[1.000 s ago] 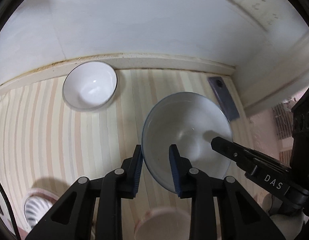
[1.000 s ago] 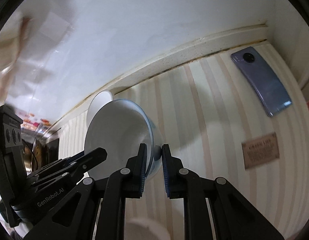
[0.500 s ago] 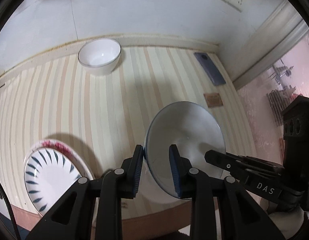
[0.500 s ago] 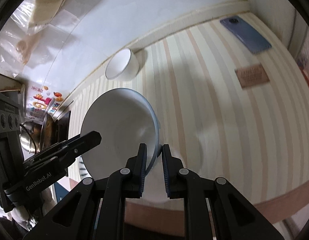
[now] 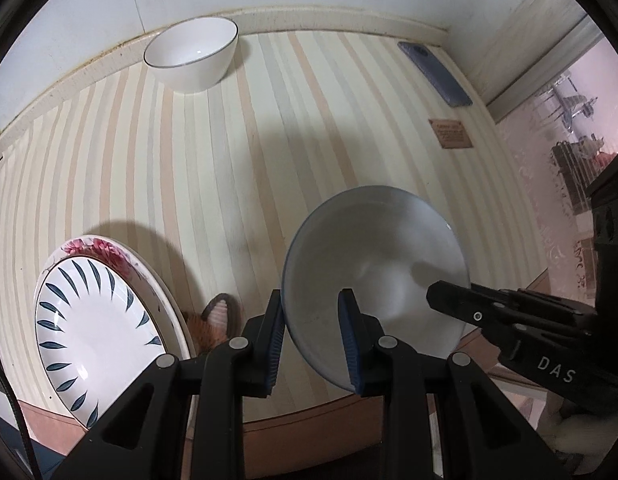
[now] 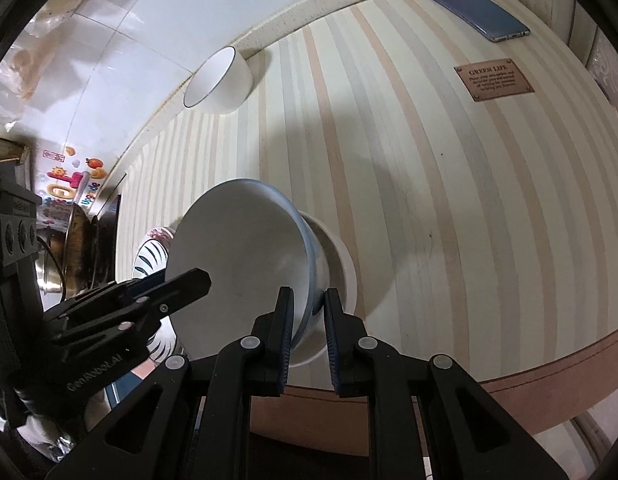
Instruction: Organize plates and bowls
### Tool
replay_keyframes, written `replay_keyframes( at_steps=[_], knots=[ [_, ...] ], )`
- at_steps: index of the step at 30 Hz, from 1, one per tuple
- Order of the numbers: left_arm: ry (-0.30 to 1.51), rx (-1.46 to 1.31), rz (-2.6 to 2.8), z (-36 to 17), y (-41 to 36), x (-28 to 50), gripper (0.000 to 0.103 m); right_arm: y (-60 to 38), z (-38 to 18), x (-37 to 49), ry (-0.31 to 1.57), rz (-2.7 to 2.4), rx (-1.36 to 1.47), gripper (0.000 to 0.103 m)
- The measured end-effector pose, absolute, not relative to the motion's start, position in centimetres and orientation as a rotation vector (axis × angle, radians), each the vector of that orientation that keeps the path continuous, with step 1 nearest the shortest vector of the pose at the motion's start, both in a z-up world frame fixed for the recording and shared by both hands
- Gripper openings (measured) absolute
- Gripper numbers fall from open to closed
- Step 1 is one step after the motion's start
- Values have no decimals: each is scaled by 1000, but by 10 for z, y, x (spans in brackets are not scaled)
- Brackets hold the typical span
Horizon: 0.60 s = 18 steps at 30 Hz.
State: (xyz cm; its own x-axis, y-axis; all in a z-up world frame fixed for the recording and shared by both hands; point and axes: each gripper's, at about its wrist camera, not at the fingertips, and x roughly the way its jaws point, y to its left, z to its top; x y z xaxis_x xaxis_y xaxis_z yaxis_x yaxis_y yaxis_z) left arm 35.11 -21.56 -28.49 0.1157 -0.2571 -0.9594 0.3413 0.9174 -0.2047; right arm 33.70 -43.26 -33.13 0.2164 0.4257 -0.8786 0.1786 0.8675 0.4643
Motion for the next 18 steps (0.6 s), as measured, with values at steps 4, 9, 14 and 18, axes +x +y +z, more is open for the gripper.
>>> replay_keyframes(
  at_steps=[4, 9, 14, 18],
  knots=[
    [1408, 65, -439, -290, -215, 352, 24, -431, -335, 339, 1378, 179, 526, 17],
    [1405, 88, -434, -292, -219, 352, 24, -427, -338, 339, 1389, 174, 513, 17],
    [1416, 114, -429, -297, -221, 351, 24, -429, -338, 343, 1393, 171, 510, 17],
    [1430, 116, -427, -301, -221, 349, 24, -427, -336, 345, 1395, 166, 495, 17]
  ],
)
